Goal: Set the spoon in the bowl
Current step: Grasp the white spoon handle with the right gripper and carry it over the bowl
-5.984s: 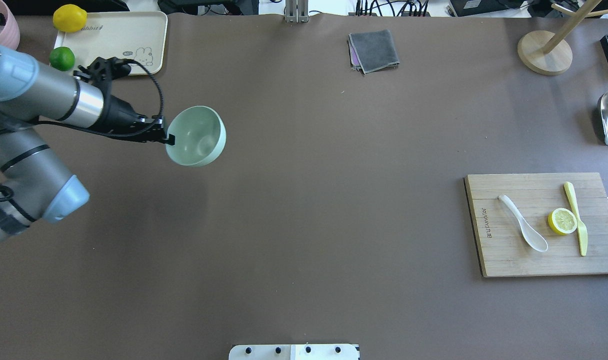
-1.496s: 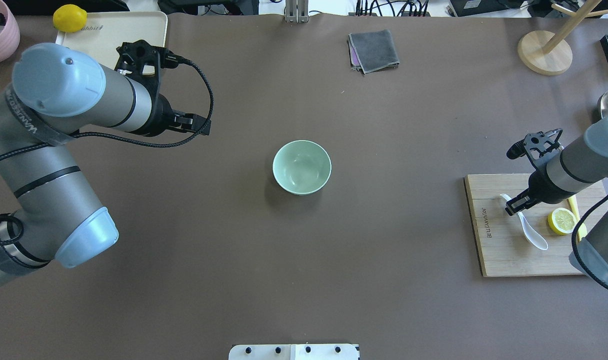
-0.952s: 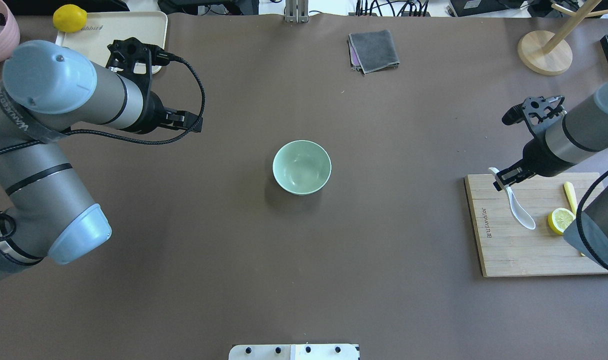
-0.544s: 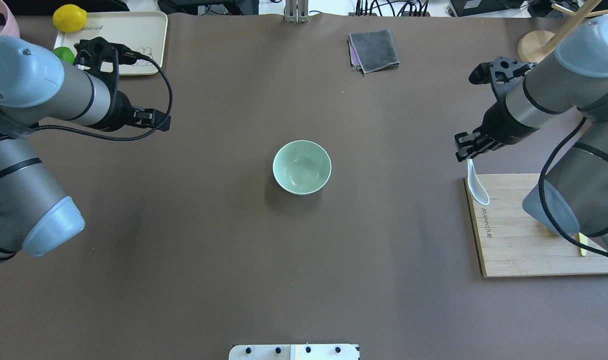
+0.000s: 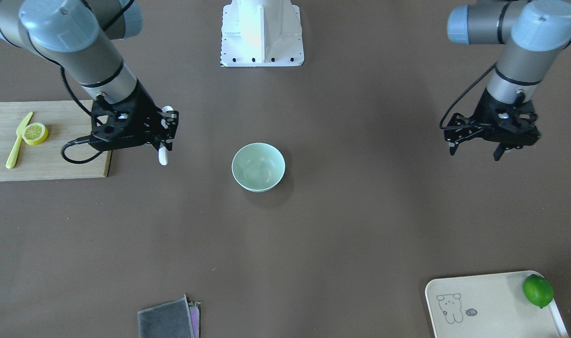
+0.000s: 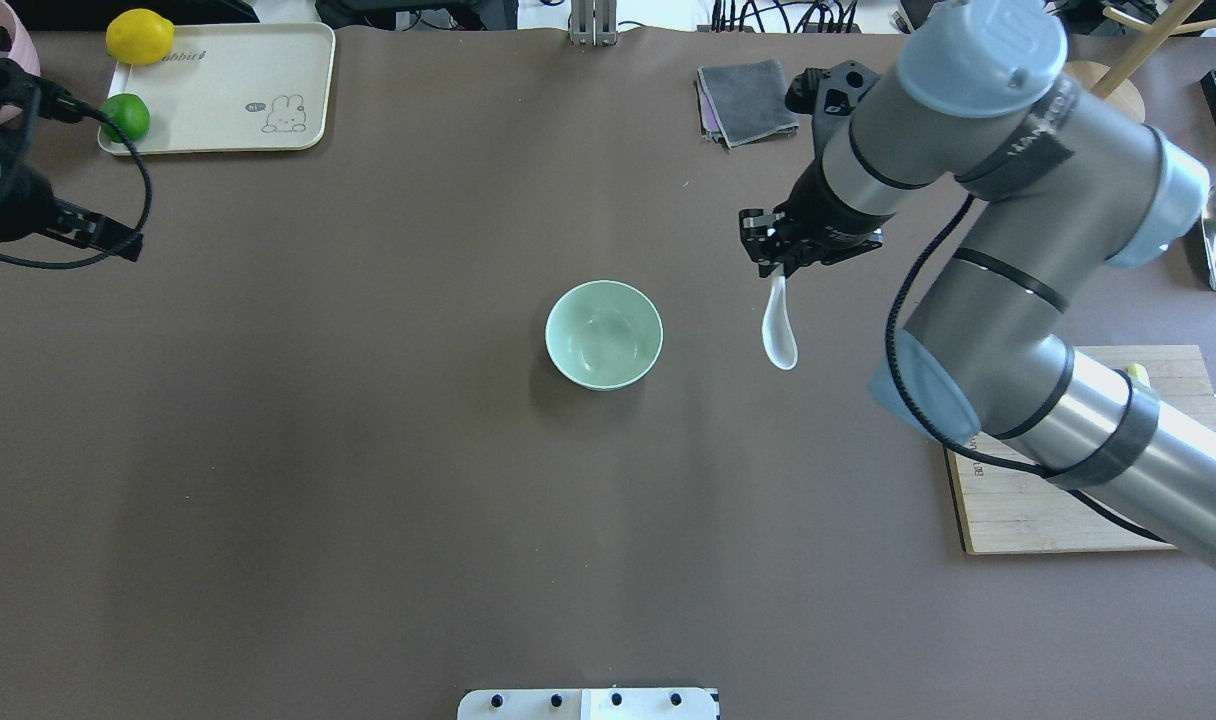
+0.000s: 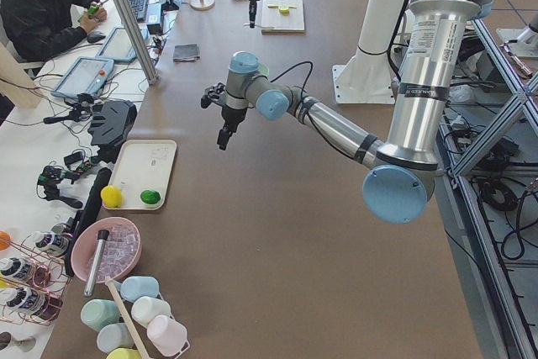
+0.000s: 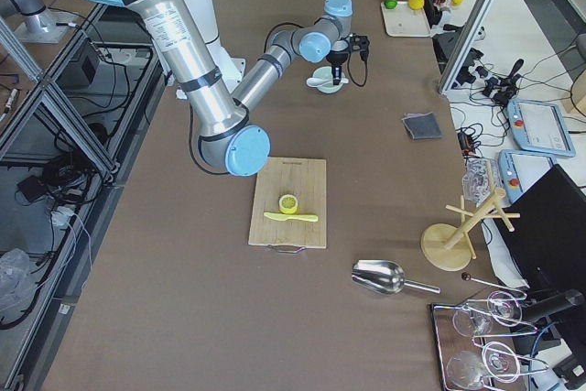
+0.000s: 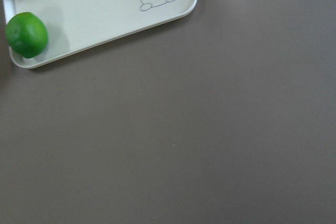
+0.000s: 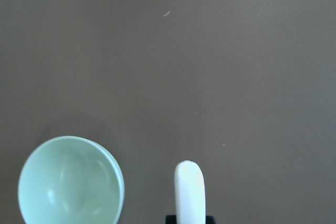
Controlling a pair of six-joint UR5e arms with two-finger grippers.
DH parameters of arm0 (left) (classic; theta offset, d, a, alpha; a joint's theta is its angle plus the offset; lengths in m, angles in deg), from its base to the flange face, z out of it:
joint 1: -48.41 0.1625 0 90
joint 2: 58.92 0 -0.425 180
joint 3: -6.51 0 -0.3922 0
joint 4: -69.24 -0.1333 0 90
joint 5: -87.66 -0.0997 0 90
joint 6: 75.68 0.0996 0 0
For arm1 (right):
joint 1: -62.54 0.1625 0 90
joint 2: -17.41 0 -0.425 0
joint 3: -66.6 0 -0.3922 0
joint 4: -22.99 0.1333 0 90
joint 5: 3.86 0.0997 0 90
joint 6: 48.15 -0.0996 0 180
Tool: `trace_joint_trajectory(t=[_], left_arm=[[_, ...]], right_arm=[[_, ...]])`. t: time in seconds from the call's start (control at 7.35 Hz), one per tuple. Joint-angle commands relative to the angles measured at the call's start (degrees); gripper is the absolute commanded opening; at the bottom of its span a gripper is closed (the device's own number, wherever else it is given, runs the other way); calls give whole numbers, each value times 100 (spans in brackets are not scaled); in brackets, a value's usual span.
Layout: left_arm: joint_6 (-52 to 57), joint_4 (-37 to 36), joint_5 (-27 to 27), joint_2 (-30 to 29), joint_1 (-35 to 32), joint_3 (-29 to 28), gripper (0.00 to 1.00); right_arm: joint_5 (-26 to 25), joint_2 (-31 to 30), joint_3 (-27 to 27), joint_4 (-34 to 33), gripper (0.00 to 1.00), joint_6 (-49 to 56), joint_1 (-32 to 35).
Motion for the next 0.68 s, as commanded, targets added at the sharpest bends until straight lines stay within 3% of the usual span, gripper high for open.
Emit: trace_joint_trajectory(t=[0.0, 0.27, 0.54], left_arm=[[707, 22, 341, 337, -529, -25, 98], [717, 31, 342, 338, -521, -112, 98], [717, 40, 333, 338, -521, -209, 98]], right_arm=[[-621, 682, -657, 20, 0, -547, -378], [-1028, 901, -1445, 1025, 0, -881, -555], [-1115, 1236, -1906, 1145, 0, -909, -651]])
